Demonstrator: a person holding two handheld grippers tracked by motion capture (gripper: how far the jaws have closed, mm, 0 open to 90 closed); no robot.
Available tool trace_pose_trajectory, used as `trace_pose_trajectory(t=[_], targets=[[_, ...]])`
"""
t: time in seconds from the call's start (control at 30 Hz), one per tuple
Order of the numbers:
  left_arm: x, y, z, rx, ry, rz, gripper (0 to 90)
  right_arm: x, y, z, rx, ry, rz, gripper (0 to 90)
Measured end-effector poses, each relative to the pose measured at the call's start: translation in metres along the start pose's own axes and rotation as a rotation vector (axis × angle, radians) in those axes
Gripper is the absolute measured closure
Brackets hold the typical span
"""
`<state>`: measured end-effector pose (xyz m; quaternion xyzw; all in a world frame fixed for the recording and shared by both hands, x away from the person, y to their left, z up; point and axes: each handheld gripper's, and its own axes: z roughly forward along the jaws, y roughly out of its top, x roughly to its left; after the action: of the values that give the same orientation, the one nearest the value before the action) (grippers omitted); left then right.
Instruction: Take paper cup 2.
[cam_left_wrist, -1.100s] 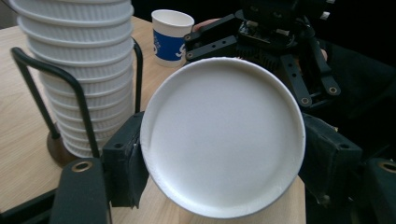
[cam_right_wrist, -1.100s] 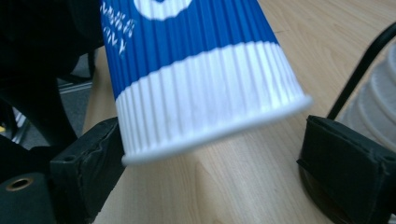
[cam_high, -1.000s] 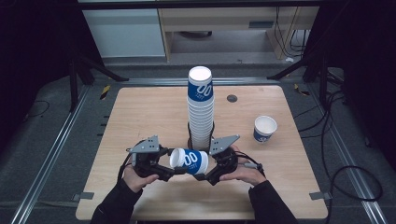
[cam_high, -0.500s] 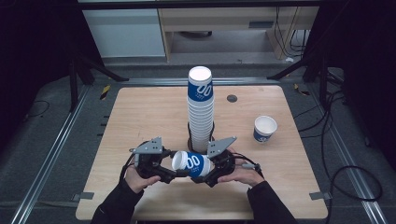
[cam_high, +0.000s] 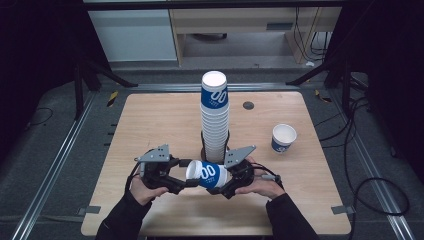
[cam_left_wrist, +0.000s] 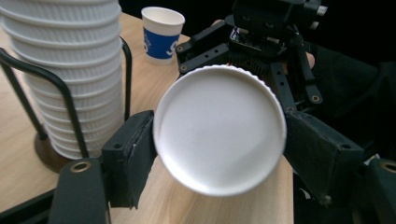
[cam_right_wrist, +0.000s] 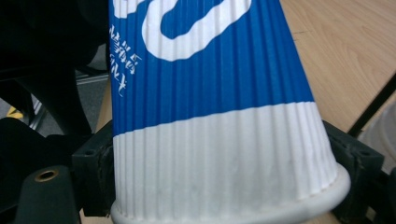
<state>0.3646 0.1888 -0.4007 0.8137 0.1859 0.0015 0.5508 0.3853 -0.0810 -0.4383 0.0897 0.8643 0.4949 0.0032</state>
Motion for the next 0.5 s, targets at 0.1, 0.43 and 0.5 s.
trace_pose_trajectory(t=[0.1, 0.43, 0.5], targets=[[0.001, 0.001, -0.006, -0.005, 0.011, 0.0, 25.8, -0.002, -0.001, -0.005, 0.011, -0.022, -0.007, 16.1], [0.008, -0.007, 0.001, 0.139, 0.034, 0.001, 23.7, -0.008, 0.0, -0.02, 0.135, -0.096, -0.071, 15.9], [0.01, -0.009, 0.004, 0.16, 0.033, -0.002, 23.3, -0.007, 0.001, -0.018, 0.175, -0.105, -0.09, 15.9]])
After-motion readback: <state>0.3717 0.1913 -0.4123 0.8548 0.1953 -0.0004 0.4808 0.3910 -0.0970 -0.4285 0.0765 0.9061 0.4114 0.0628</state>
